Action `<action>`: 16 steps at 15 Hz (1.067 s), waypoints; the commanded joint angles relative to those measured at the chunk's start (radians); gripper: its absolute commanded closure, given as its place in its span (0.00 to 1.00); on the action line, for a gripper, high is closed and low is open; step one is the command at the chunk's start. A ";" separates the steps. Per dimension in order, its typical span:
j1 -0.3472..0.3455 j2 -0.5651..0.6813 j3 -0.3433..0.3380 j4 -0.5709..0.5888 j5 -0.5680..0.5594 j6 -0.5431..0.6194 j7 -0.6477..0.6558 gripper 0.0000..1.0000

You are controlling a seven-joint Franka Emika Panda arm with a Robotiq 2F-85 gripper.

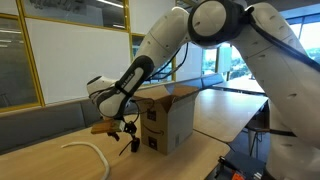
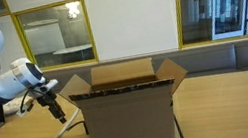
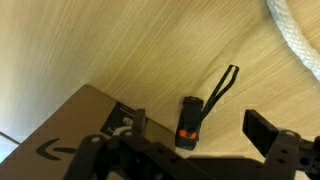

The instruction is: Pick up the toy, measuring tapes and the white rope from the table and put them in the box.

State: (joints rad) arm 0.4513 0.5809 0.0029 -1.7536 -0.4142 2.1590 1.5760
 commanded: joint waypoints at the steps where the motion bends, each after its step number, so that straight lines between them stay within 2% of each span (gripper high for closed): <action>1: -0.004 0.079 -0.004 0.077 -0.009 -0.047 -0.003 0.00; 9: -0.043 0.142 -0.043 0.139 -0.018 0.010 -0.066 0.00; 16: -0.106 0.179 -0.048 0.153 0.016 0.093 -0.140 0.00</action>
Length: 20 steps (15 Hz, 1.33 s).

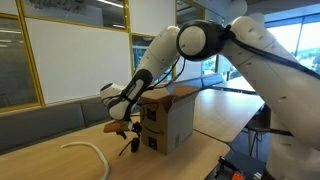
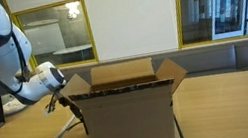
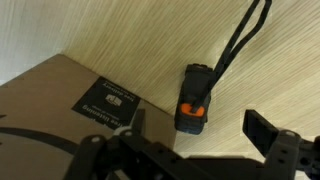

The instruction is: Pick up the toy, measuring tapes and the white rope from the table and put them in the box.

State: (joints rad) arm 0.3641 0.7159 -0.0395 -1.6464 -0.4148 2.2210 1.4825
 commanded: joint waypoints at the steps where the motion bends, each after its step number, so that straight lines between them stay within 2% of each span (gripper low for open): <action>1: -0.026 0.053 -0.005 0.051 0.023 0.037 -0.058 0.00; 7: -0.065 0.119 0.006 0.092 0.095 0.041 -0.145 0.00; 8: -0.069 0.123 0.008 0.095 0.108 0.046 -0.163 0.25; 9: -0.072 0.130 0.008 0.100 0.122 0.046 -0.179 0.26; 16: -0.078 0.146 0.005 0.120 0.198 0.046 -0.256 0.80; 17: -0.077 0.144 0.004 0.119 0.203 0.045 -0.261 0.84; 18: -0.077 0.125 0.001 0.099 0.207 0.054 -0.260 0.79; 20: -0.077 0.092 -0.004 0.067 0.213 0.068 -0.254 0.80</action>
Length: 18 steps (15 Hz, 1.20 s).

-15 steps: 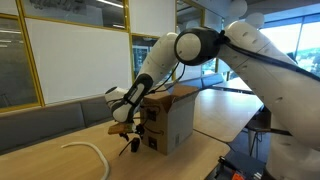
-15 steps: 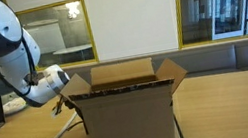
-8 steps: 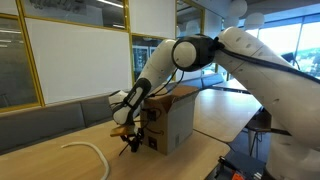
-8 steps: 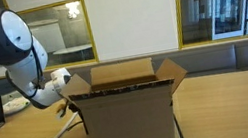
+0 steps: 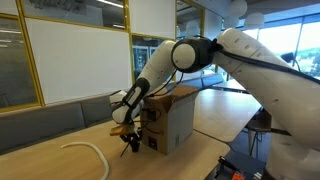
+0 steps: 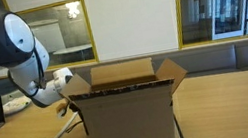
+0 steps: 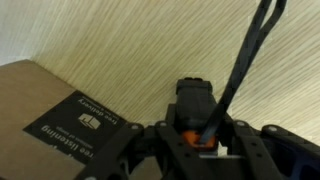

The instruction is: Pick up the toy, measuring tapes and the white rope from the table and put them in the box.

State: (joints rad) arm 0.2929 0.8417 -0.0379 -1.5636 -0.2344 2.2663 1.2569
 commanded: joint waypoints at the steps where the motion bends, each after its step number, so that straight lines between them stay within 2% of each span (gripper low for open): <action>1: -0.005 -0.062 -0.009 -0.042 0.034 0.035 -0.024 0.80; 6: 0.049 -0.272 -0.043 -0.202 -0.027 0.116 0.028 0.80; 10: 0.083 -0.450 -0.026 -0.297 -0.103 0.155 0.011 0.80; 14: 0.126 -0.625 -0.008 -0.354 -0.247 0.112 0.061 0.80; 18: 0.123 -0.807 0.053 -0.403 -0.423 0.017 0.214 0.81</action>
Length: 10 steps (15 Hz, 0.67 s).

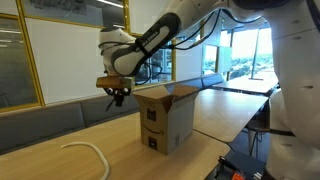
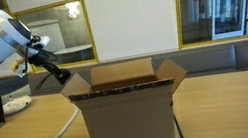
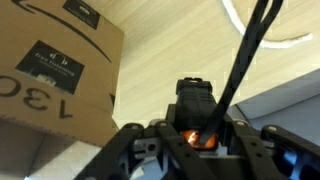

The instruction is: Pick up the toy, measuring tapes and the white rope from the table and put them in the box.

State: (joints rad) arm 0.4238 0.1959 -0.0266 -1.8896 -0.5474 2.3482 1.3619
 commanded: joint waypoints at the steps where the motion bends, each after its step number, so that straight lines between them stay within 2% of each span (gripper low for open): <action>1: -0.025 -0.208 0.070 -0.088 -0.126 -0.101 0.137 0.81; 5: -0.116 -0.394 0.143 -0.133 -0.098 -0.290 0.205 0.81; 7: -0.181 -0.479 0.144 -0.167 -0.064 -0.346 0.187 0.81; 10: -0.285 -0.525 0.099 -0.214 -0.009 -0.317 0.130 0.81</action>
State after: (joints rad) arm 0.2357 -0.2631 0.0933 -2.0399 -0.6076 2.0001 1.5366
